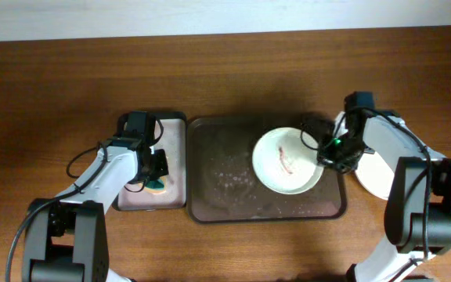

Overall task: Clean dirty plates on tray and stack at the side
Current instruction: 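Move the right gripper back and grip the rim of the last plate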

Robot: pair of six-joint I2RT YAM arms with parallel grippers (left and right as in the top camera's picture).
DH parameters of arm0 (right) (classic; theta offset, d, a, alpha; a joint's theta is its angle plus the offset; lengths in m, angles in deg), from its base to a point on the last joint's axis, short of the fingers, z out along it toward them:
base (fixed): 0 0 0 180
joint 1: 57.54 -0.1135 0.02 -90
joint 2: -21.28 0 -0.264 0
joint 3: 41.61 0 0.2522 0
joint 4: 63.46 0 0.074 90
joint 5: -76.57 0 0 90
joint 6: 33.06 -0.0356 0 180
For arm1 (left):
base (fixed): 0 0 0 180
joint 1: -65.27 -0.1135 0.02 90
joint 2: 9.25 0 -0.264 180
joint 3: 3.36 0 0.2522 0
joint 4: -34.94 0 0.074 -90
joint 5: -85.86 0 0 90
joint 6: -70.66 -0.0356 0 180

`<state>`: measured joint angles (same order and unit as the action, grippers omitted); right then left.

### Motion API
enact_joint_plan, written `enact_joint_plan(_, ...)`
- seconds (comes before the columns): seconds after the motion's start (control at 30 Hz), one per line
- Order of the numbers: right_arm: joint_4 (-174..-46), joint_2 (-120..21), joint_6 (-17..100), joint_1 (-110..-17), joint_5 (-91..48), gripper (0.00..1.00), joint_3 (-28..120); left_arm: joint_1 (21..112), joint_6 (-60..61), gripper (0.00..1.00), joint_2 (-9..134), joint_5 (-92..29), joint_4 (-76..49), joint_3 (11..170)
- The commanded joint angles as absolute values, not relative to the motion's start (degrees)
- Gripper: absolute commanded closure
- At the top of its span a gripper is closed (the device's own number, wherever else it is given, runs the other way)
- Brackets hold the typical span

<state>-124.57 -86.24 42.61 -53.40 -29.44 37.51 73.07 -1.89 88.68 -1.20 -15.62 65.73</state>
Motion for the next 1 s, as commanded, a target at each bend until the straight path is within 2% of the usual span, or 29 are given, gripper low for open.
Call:
enact_joint_plan(0.0, -127.19, -86.88, 42.5, -58.44, -33.61, 0.92, 37.03, 72.98, -2.92, 1.0, 87.81, -1.64, -15.55, 65.38)
enact_joint_plan(0.17, -127.28, -86.88, 41.15, -64.08, -33.63, 0.91, 37.03, 72.98, -2.92, 1.0, 87.81, -1.64, -15.57, 65.41)
enact_joint_plan(0.23, -125.62, -86.88, 41.24, -64.61, -33.54, 0.73, 37.07, 72.98, -2.92, 1.0, 87.81, -1.64, -15.57, 65.38)
enact_joint_plan(0.3, -122.49, -86.88, 41.26, -64.35, -32.45, 0.67, 37.07, 72.98, -2.92, 1.0, 87.81, -1.66, -15.7, 65.38)
enact_joint_plan(0.43, -114.54, -86.88, 41.67, -63.41, -28.45, 0.65, 37.07, 72.98, -2.92, 1.0, 87.81, -1.64, -15.86, 65.38)
enact_joint_plan(0.5, -111.48, -86.88, 41.96, -63.47, -27.75, 0.66, 37.07, 72.98, -2.92, 1.0, 87.81, -1.64, -15.88, 65.38)
enact_joint_plan(0.6, -110.78, -86.88, 42.11, -63.91, -27.77, 0.83, 37.03, 73.0, -2.87, 1.0, 87.81, -1.7, -15.86, 65.41)
enact_joint_plan(0.7, -112.94, -86.88, 42.09, -65.13, -27.77, 0.94, 36.13, 72.98, -2.68, 1.0, 87.81, -1.84, -15.53, 65.41)
enact_joint_plan(0.93, -117.38, -86.88, 42.04, -67.52, -27.77, 0.96, 34.91, 72.98, -2.7, 1.0, 87.81, -1.79, -14.65, 65.41)
enact_joint_plan(0.97, -117.51, -86.88, 42.04, -67.73, -27.77, 0.96, 34.91, 72.98, -2.7, 0.96, 87.81, -1.79, -14.0, 65.41)
